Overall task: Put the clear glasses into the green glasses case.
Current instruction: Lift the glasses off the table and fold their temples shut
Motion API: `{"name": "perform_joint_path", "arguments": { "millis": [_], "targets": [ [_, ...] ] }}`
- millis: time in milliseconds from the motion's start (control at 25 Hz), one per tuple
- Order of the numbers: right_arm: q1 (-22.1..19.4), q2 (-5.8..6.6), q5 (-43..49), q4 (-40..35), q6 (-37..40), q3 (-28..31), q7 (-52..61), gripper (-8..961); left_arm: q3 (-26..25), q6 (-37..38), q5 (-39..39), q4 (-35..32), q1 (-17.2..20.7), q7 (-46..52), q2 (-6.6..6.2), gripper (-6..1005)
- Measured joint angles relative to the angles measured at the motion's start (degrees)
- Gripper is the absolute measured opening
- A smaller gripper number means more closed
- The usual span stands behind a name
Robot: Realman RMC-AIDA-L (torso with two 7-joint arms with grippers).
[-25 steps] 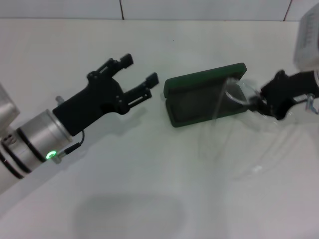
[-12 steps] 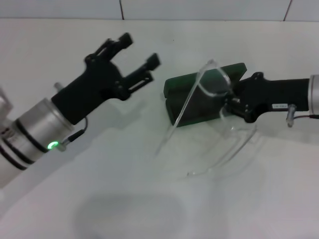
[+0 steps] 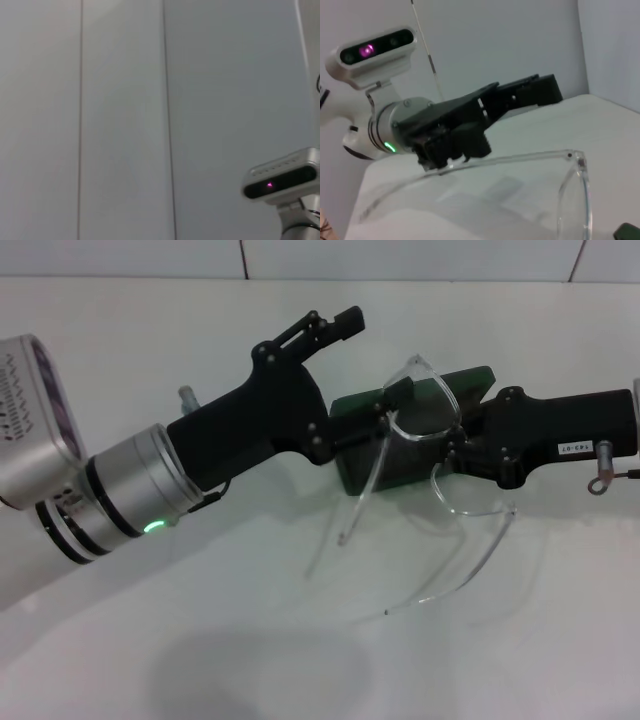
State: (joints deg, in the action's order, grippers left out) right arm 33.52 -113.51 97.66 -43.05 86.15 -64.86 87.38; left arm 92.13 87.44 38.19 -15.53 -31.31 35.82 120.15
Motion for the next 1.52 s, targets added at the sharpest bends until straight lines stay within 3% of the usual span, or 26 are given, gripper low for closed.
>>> {"name": "perform_joint_path", "arguments": {
  "millis": [480,1240,1520],
  "targets": [
    [3.0,-0.74,-0.5,2.2,0.7,0.7,6.6,124,1.9,-0.1,-0.4,-0.2,0.0,-2.4,0.65,845],
    [2.3,-0.92,-0.5,2.3,8.8,1.8,9.6,124,3.8,-0.3,-1.9,0.0,1.7,-3.0,0.61,846],
    [1.8,-0.93,-0.6,2.4,10.1,1.8,11.1,124,7.7,1.5,-5.4,-0.7,2.8,-4.7,0.6,845]
  ]
}}
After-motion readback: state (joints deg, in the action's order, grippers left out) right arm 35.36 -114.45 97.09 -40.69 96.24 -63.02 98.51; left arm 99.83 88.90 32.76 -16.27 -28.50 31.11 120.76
